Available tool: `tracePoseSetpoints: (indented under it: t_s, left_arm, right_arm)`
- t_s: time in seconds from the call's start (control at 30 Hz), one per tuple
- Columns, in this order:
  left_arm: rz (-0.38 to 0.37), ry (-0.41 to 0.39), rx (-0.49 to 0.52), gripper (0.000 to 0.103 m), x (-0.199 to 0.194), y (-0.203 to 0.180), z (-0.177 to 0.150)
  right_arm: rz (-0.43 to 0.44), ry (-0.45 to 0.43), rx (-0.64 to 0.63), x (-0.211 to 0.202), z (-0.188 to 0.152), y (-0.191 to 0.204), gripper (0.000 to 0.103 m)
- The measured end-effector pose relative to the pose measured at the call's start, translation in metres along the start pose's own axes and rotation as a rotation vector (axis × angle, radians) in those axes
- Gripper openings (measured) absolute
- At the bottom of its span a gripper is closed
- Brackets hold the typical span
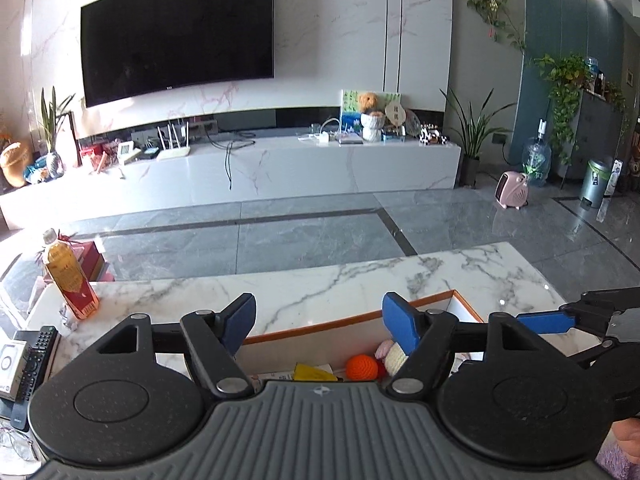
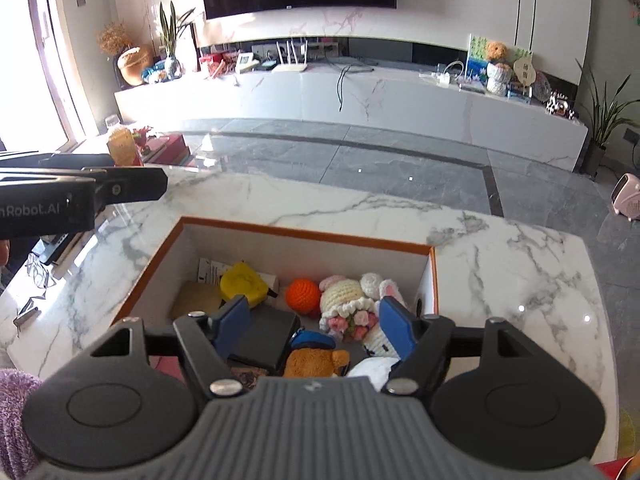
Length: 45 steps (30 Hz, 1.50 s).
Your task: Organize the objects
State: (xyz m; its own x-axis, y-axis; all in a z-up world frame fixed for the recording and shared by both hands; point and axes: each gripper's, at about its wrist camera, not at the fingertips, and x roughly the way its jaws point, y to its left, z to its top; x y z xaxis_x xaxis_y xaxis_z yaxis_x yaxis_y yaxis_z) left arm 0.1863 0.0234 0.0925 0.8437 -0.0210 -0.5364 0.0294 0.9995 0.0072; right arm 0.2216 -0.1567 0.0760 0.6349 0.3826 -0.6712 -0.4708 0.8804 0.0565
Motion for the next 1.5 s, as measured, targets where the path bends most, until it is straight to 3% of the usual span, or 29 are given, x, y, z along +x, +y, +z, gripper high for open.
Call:
tracePoseSetpoints:
  t_s: [0.33,0.6,0.77,0.9,1.23,1.5]
  left_arm:
    - [0.109,-0.191,0.054,0.09,-0.046,-0.029,-0.013]
    - [0.145,-0.151,-0.051,0.09,-0.051,-0.023,-0.046]
    - [0.144,-0.121,-0.188,0.09,-0.051,-0.009,-0.079]
    - [0.147,-0.091,-0.24,0.09,-0.052,-0.002,-0.099]
    - [0.209,-0.021,-0.185,0.09,-0.048,-0.019,-0.142]
    - [0.24,0.007,-0.118,0.09,-0.045,-0.027,-0.15]
  right_arm:
    - [-0.064,-0.221,-0.007,-0.072,-0.021,0.008,0.095]
    - [-0.106,-0.31,0.042,-0.096,-0.059,0.014,0.102]
    - [-0.125,-0.299,0.113,-0.092,-0.085,0.014,0.102]
    - [-0.139,-0.273,0.162,-0.084,-0.104,0.015,0.102]
    - [-0.183,-0.23,0.119,-0.066,-0.136,0.031,0.102]
    - [-0.203,-0.219,0.076,-0.059,-0.154,0.04,0.102]
